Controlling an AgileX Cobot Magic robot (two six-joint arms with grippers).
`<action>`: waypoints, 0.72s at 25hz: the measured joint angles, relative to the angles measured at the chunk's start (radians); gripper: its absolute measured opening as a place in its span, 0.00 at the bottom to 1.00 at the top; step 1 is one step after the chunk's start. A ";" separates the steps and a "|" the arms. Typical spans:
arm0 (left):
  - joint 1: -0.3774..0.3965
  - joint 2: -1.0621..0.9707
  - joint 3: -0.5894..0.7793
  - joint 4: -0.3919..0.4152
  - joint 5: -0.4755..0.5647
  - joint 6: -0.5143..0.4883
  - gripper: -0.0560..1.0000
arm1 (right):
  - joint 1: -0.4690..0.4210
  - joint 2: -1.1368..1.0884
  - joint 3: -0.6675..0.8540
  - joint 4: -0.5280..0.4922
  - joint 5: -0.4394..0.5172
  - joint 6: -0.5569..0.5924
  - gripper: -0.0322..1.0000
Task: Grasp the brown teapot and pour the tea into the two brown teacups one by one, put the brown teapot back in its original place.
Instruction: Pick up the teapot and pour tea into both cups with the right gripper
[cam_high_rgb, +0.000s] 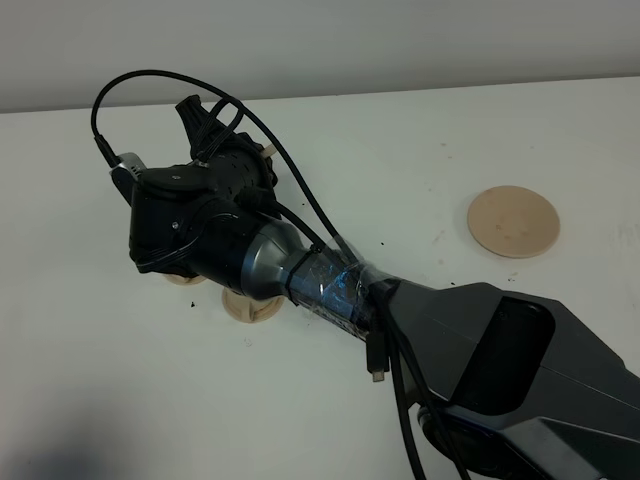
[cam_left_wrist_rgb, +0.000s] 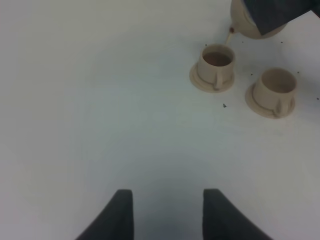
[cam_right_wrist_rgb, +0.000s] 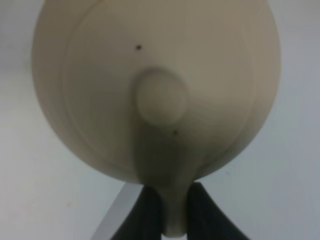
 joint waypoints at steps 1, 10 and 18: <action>0.000 0.000 0.000 0.000 0.000 0.000 0.41 | 0.000 0.000 0.000 0.007 0.000 0.000 0.16; 0.000 0.000 0.000 0.000 0.000 0.000 0.41 | -0.016 0.000 0.000 0.086 0.000 0.024 0.16; 0.000 0.000 0.000 0.000 0.000 0.000 0.41 | -0.040 0.000 0.000 0.140 0.000 0.039 0.16</action>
